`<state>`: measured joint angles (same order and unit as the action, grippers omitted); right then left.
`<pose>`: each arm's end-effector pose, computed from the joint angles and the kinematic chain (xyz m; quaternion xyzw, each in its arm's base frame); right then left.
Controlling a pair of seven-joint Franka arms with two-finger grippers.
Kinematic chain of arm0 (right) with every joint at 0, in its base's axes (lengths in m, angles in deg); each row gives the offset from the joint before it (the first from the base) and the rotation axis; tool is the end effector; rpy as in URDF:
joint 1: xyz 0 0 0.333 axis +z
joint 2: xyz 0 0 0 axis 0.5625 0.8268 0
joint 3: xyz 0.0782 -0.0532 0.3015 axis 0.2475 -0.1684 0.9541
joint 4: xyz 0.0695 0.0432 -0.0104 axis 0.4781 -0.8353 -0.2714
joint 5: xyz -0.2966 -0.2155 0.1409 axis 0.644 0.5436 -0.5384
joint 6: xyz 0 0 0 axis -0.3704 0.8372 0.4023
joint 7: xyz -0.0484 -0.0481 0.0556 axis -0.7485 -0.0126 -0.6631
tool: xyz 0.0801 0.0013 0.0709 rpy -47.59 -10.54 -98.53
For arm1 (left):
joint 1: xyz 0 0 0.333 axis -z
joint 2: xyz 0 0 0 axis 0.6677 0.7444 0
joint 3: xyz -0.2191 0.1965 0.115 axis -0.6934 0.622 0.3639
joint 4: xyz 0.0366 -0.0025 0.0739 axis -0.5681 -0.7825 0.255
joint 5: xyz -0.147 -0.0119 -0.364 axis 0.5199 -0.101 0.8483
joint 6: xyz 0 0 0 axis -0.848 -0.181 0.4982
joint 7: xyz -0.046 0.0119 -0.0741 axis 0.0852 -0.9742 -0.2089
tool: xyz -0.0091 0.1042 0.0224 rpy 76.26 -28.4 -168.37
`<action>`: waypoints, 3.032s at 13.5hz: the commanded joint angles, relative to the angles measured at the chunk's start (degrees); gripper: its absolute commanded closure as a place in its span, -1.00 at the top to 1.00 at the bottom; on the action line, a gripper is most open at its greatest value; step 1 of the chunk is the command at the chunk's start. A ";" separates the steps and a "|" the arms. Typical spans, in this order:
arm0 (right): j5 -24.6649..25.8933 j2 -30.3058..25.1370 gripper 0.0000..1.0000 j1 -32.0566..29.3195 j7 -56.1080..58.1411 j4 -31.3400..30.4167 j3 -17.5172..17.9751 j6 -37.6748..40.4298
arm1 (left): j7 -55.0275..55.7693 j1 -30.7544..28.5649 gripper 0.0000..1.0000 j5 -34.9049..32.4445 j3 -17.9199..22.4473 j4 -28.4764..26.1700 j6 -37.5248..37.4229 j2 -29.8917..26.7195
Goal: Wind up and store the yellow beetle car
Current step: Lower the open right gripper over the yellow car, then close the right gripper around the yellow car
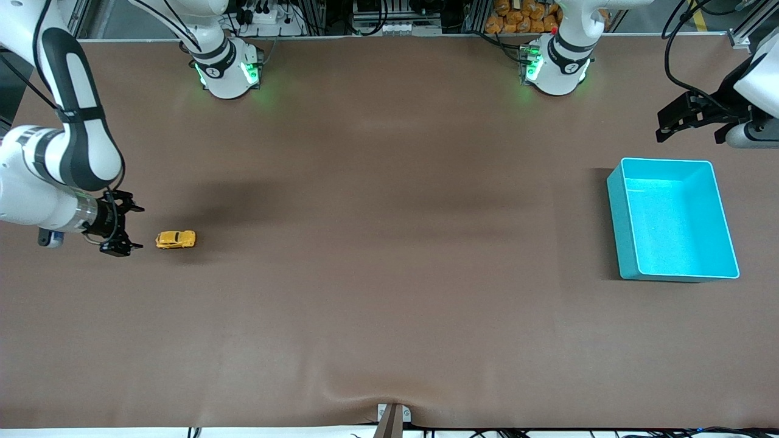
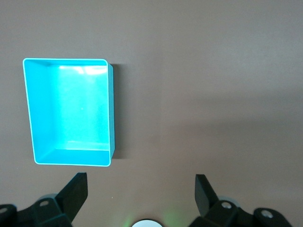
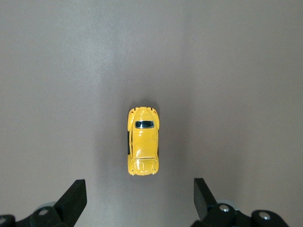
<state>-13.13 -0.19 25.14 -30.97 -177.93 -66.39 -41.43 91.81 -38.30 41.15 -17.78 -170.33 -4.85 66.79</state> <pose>0.5777 -0.1034 0.2991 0.7248 -0.6853 -0.0681 0.0189 0.5297 -0.0507 0.6570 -0.9997 0.0185 0.0161 0.0037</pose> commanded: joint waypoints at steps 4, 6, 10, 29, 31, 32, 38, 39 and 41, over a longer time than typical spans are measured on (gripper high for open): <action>-0.81 1.32 1.00 0.22 -2.06 -6.53 0.45 -12.98 | -0.61 -0.08 1.00 1.28 0.40 -0.19 0.24 -0.94; -0.81 2.20 1.00 0.31 -2.23 -6.62 0.36 -13.34 | -0.61 -0.08 1.00 1.28 0.31 -0.19 0.24 -0.94; -0.81 5.09 1.00 0.48 -5.64 -6.88 0.36 -17.46 | -0.61 -0.08 1.00 1.28 0.31 -0.19 0.24 -0.94; -0.81 5.98 0.30 0.83 -6.72 -11.10 0.36 -21.95 | -0.61 -0.08 1.00 1.28 0.31 -0.19 0.24 -0.94; -0.81 5.89 0.29 0.83 -6.89 -11.37 0.36 -21.95 | -0.61 -0.08 1.00 1.28 0.31 -0.19 0.24 -0.94; -0.81 5.63 0.26 0.83 -6.89 -11.37 0.36 -21.43 | -0.61 -0.08 1.00 1.28 0.31 -0.19 0.24 -0.94; -0.72 5.98 -0.51 0.75 -7.07 -11.28 0.28 -21.60 | -0.61 -0.08 1.00 1.28 0.31 -0.19 0.24 -0.94; -0.72 6.07 -0.56 0.75 -7.07 -11.28 0.28 -21.69 | -0.61 -0.08 1.00 1.28 0.31 -0.19 0.24 -0.94; -0.72 6.24 -0.55 0.57 -7.07 -11.19 0.28 -21.69 | -0.61 -0.08 1.00 1.28 0.40 -0.19 0.24 -0.94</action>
<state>-13.31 6.13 26.20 -37.30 -188.53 -66.33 -62.63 91.81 -38.30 41.15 -17.73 -170.33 -4.85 66.79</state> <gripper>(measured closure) 0.559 0.000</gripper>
